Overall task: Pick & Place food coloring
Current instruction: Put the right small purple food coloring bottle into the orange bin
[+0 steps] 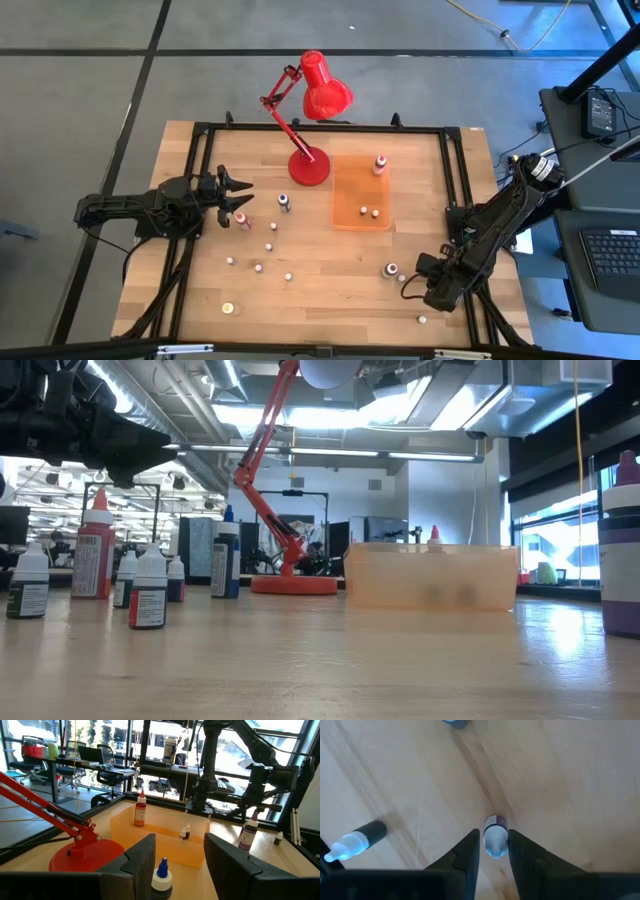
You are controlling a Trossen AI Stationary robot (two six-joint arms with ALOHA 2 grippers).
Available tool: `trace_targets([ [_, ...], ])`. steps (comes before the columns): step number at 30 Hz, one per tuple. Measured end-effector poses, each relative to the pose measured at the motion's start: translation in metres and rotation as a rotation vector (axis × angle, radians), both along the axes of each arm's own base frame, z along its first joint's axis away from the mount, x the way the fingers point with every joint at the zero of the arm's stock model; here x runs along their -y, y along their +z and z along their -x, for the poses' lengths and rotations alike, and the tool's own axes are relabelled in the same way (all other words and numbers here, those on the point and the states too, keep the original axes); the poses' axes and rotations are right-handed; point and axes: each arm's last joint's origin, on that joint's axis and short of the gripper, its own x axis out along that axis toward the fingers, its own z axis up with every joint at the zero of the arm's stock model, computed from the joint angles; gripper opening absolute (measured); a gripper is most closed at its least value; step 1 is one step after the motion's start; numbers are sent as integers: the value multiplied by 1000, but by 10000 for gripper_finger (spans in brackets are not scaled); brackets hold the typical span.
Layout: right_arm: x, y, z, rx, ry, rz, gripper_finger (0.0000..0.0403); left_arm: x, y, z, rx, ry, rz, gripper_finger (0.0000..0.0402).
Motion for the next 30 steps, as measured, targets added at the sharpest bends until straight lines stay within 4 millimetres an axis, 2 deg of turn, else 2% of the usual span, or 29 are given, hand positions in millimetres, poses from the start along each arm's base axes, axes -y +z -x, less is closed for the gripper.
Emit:
trace_targets([
  [16, 0, 0, 1, -9, 4, -1, 104, 0, 0, 0, -1, 0, 0, 164],
  [26, -3, -7, 3, -67, 47, 9, 103, 0, 0, 0, -1, 0, 0, 164],
  [30, -2, -7, 3, -68, 70, 14, 91, 0, 0, 0, 0, 0, 0, 164],
])
